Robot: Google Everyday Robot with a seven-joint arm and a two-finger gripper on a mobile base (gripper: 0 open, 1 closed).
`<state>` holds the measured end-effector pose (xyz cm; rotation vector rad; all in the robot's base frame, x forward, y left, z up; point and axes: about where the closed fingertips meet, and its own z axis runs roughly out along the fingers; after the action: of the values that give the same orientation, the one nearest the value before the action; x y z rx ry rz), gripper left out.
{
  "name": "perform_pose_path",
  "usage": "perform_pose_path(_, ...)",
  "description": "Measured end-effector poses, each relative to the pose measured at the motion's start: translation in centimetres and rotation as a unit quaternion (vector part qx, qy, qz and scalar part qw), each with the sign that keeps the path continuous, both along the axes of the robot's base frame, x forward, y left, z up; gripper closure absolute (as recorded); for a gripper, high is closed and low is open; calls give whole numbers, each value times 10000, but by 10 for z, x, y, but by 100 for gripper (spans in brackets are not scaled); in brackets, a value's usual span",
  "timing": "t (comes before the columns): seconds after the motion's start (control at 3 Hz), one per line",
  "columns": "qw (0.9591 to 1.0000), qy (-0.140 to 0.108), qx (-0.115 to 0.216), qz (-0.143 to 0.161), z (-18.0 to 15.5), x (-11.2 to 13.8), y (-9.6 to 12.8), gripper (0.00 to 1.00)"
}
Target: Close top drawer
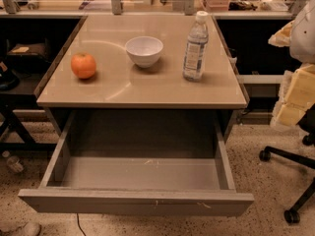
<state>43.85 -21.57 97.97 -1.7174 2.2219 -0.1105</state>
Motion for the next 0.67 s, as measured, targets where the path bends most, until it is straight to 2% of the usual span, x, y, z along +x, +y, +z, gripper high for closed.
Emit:
perform_pose_path(0.33, 10000, 0, 0, 0, 0, 0, 0, 0)
perform_pose_path(0.67, 10000, 0, 0, 0, 0, 0, 0, 18)
